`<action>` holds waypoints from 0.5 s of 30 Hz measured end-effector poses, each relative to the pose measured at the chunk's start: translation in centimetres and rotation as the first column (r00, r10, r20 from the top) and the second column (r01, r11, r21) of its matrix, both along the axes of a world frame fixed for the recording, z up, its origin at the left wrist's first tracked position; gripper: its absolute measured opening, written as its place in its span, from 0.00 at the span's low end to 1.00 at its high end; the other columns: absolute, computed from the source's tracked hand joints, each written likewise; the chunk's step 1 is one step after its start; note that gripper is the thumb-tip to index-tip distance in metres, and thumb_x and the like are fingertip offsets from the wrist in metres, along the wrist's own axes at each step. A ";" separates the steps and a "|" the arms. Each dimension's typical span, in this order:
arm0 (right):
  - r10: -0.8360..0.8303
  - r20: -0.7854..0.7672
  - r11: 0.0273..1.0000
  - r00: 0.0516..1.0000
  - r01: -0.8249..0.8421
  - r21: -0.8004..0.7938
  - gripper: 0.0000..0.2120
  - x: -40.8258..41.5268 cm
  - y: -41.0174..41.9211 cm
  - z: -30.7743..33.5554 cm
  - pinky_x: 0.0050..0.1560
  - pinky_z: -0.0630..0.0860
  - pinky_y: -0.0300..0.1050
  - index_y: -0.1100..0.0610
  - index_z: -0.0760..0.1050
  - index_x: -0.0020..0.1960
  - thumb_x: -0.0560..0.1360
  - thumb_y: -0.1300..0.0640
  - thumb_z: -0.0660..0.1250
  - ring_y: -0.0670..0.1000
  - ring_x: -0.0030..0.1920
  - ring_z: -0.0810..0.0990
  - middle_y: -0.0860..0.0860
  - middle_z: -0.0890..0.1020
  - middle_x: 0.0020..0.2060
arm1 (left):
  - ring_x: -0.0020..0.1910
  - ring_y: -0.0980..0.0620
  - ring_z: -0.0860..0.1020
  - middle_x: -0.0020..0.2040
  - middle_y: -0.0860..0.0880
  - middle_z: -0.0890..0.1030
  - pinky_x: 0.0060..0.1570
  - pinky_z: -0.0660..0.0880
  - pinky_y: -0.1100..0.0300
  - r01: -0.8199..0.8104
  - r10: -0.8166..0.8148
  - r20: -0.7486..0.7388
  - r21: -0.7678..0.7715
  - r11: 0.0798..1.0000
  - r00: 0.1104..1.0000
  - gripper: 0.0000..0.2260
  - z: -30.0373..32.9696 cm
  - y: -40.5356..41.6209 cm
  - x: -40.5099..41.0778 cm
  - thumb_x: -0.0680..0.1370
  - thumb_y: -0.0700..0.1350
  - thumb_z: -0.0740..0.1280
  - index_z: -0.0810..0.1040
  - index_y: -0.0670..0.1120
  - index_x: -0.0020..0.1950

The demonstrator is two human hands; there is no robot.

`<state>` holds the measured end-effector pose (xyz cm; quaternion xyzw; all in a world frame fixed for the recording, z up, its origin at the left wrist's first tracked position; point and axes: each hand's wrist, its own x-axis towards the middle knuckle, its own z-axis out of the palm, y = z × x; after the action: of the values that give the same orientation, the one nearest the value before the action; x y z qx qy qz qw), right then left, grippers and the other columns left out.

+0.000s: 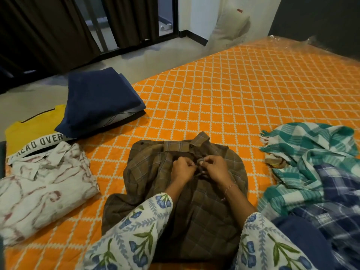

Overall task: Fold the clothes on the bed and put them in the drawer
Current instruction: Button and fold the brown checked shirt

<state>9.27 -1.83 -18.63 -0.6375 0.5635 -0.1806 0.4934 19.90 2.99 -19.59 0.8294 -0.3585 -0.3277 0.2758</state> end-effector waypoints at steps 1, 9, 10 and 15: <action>-0.042 0.077 0.997 0.996 0.036 0.073 0.09 -0.1 0.2 0.2 0.36 0.75 0.43 0.60 0.76 0.38 0.77 0.64 0.64 0.49 0.32 0.76 0.55 0.77 0.33 | 0.42 0.48 0.81 0.39 0.46 0.83 0.40 0.76 0.57 -0.023 0.019 -0.067 -0.054 0.998 0.998 0.06 0.2 0.2 0.0 0.74 0.40 0.69 0.81 0.46 0.37; 0.021 -0.143 0.920 0.989 -0.075 -0.384 0.04 0.7 2.8 2.9 0.33 0.64 0.40 0.59 0.77 0.41 0.74 0.60 0.68 0.48 0.36 0.74 0.52 0.78 0.34 | 0.27 0.62 0.79 0.36 0.46 0.80 0.29 0.75 0.69 -0.232 0.112 -0.423 -0.243 0.942 0.899 0.03 3.3 3.3 0.4 0.76 0.36 0.68 0.80 0.39 0.42; 0.022 -0.179 0.897 0.984 -0.098 -0.431 0.04 0.9 3.2 3.3 0.35 0.65 0.41 0.60 0.77 0.42 0.74 0.60 0.68 0.49 0.37 0.75 0.53 0.78 0.36 | 0.27 0.62 0.79 0.36 0.46 0.81 0.31 0.76 0.69 -0.248 0.110 -0.454 -0.257 0.934 0.884 0.03 3.7 3.6 0.3 0.76 0.35 0.68 0.80 0.38 0.42; -0.005 -0.215 0.841 0.977 -0.112 -0.529 0.05 0.4 4.3 4.1 0.35 0.69 0.41 0.62 0.79 0.42 0.74 0.60 0.68 0.51 0.39 0.77 0.53 0.81 0.38 | 0.30 0.58 0.80 0.33 0.47 0.80 0.34 0.77 0.67 -0.349 0.110 -0.584 -0.315 0.882 0.804 0.09 5.2 4.8 -0.6 0.75 0.33 0.67 0.80 0.42 0.36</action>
<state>9.68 2.43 -14.53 -0.7810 0.5206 -0.2498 0.2380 19.29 7.83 -14.39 0.6615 -0.2186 -0.4329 0.5720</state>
